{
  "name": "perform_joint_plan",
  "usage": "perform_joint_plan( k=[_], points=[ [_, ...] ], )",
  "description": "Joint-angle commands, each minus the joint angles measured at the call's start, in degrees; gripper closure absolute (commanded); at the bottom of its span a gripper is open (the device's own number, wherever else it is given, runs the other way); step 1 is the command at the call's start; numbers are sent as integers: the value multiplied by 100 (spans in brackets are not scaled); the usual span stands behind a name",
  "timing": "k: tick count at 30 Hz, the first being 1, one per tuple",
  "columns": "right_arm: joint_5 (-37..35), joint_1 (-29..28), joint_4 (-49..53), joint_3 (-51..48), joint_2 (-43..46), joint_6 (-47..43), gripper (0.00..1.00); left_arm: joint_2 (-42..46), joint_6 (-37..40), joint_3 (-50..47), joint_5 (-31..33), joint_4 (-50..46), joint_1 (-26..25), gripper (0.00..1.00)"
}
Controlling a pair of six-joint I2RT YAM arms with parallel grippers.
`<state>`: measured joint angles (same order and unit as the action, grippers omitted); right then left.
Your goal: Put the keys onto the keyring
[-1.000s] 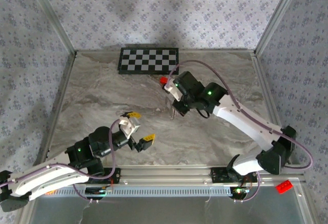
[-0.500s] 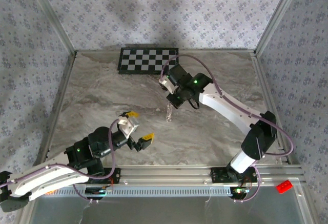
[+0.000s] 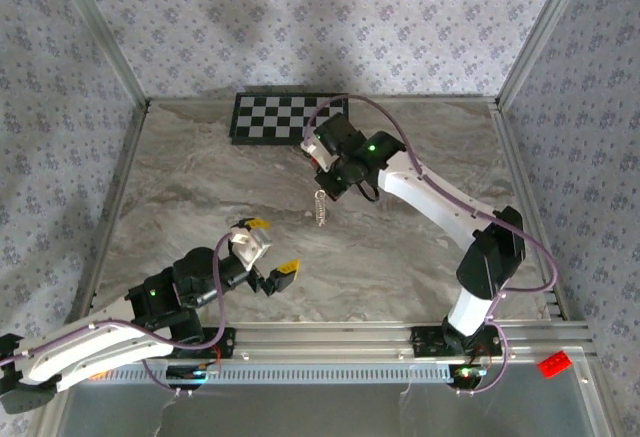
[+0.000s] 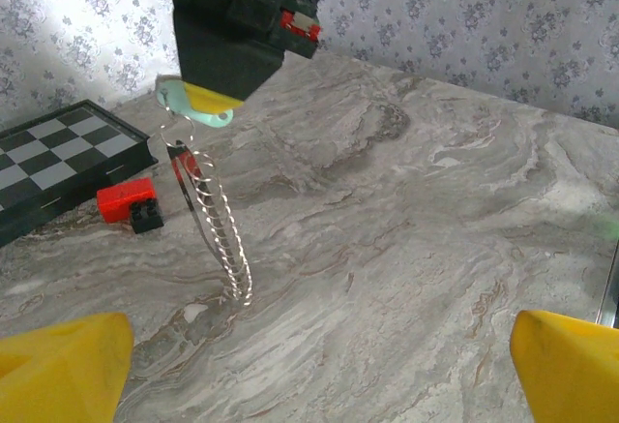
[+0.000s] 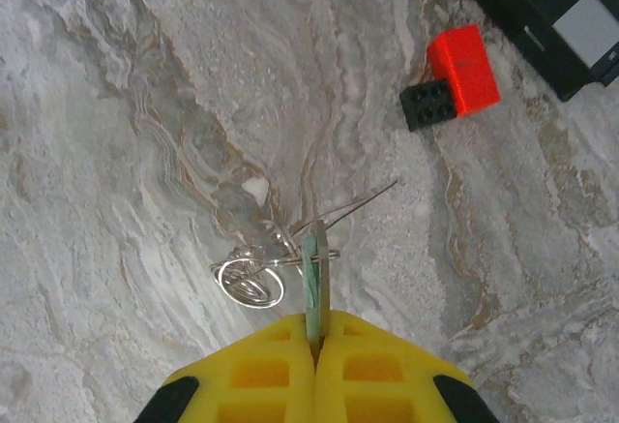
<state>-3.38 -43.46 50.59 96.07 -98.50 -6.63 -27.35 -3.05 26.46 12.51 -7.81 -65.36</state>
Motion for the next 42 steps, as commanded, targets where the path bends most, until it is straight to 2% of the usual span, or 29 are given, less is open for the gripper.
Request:
perform_joint_plan(
  k=[1, 18, 42],
  points=[
    [19, 4, -92, 315, -78, -13, 100, 64, 28, 193, 32, 8, 6, 1],
    [217, 22, -198, -7, -259, 55, 100, 57, 96, 356, 83, -177, 5, 1],
    [499, 198, -523, -1573, 735, 301, 100, -218, 104, 344, 111, 155, 6, 1]
  ],
)
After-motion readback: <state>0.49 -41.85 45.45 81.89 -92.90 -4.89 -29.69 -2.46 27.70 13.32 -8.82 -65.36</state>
